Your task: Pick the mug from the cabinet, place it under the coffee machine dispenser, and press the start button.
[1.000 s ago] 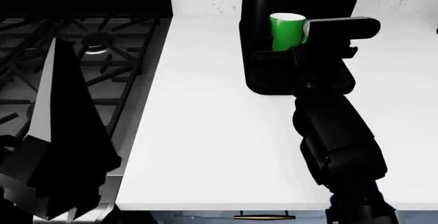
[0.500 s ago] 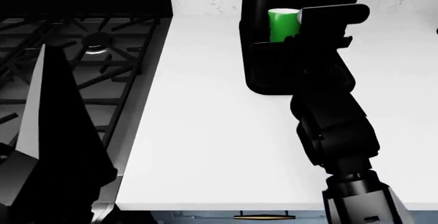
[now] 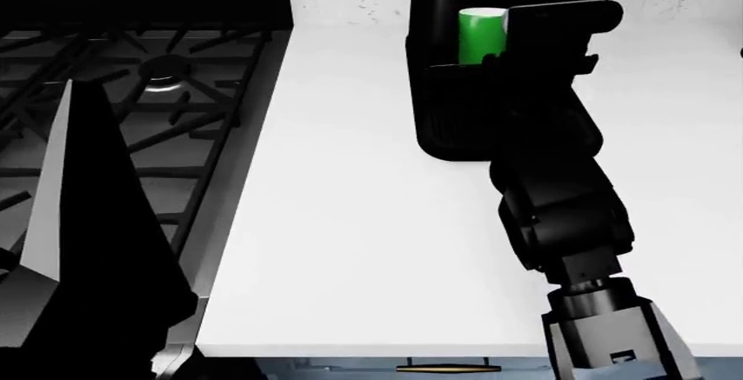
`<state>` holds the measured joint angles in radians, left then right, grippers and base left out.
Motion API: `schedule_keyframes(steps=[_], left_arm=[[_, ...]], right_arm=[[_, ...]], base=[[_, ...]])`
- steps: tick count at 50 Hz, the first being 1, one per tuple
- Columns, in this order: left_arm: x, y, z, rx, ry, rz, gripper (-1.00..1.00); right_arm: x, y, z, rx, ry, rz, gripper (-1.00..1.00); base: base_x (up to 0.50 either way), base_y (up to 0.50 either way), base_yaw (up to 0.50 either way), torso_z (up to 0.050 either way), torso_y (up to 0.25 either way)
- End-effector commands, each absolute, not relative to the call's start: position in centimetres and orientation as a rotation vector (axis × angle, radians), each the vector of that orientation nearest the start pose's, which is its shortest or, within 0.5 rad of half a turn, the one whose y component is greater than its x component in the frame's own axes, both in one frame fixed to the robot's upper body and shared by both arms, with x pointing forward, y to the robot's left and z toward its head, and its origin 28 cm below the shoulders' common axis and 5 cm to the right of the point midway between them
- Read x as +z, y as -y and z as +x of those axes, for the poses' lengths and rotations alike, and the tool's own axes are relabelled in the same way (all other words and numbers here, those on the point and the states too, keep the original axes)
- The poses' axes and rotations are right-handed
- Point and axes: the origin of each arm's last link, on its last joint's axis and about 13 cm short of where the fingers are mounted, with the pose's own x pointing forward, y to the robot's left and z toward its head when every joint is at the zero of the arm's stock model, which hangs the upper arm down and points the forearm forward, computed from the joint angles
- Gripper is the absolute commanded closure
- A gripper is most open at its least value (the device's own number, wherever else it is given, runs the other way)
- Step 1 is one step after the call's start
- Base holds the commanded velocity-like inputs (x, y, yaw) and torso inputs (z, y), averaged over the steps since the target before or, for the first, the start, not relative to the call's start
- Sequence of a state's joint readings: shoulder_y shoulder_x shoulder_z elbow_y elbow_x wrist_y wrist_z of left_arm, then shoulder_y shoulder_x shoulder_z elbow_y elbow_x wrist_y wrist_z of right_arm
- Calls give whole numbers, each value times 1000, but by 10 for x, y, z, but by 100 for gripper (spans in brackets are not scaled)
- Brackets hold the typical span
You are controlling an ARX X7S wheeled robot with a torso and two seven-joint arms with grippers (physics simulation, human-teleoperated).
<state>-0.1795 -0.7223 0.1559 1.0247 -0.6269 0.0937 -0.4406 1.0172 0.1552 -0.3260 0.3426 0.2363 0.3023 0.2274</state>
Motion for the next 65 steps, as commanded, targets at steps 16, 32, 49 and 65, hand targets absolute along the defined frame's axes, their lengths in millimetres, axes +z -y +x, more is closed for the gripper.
schedule_keyframes(steps=[16, 32, 49, 65], left_arm=[[236, -225, 139, -368, 934, -176, -100], [236, -223, 136, -398, 912, -206, -100], [236, -223, 136, -407, 912, -210, -100], [238, -225, 133, -399, 920, -254, -100]], right_arm=[[231, 87, 388, 1, 289, -119, 100], [230, 87, 388, -5, 312, -115, 100], [230, 86, 386, 9, 308, -122, 100], [230, 86, 386, 0, 315, -126, 100]], base=[[9, 0, 4, 0, -1], [5, 0, 3, -24, -1], [2, 0, 1, -4, 0], [0, 0, 0, -38, 6]])
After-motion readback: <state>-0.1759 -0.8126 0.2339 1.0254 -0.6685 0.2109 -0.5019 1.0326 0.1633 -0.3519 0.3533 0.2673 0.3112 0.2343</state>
